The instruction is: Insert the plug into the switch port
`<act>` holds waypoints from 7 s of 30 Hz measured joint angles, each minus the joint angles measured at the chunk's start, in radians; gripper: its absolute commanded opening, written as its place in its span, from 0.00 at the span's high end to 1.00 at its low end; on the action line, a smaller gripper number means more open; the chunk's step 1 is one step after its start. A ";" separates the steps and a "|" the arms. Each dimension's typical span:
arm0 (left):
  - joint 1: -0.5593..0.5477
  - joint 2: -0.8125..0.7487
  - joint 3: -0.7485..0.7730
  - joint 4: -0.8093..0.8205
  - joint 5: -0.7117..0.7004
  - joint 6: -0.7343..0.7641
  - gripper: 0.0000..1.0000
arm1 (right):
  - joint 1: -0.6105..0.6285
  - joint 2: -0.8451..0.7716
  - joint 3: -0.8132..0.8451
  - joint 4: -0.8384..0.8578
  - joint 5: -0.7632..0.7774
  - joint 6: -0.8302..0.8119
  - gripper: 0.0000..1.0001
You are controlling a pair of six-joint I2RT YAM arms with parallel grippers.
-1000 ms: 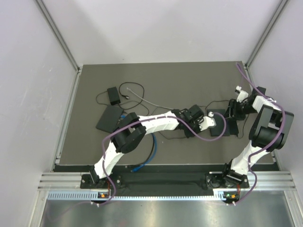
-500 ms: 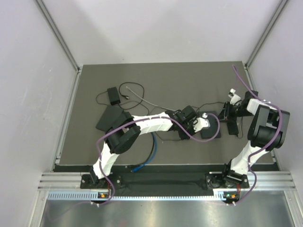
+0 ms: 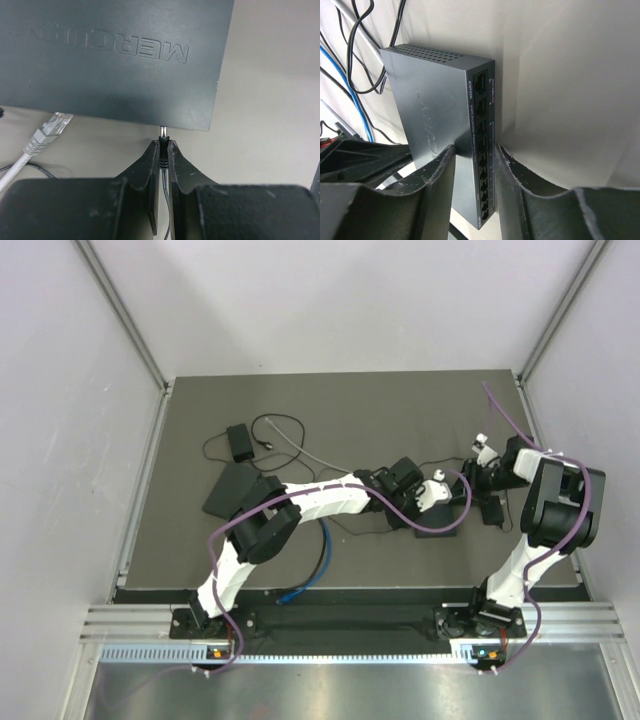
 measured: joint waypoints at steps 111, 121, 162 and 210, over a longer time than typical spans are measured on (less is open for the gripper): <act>-0.042 -0.037 -0.082 0.038 -0.057 0.023 0.67 | 0.012 0.068 0.095 -0.320 0.097 -0.203 0.57; -0.043 -0.024 -0.065 -0.002 -0.082 0.047 1.00 | 0.069 0.071 0.110 -0.322 0.085 -0.191 0.83; 0.648 -0.124 0.062 -0.163 -0.407 -0.372 0.61 | 0.344 0.095 0.003 -0.232 -0.204 -0.042 0.15; 0.705 0.085 0.270 -0.092 -0.630 -0.663 0.51 | 0.107 -0.124 0.116 -0.305 0.008 -0.185 0.00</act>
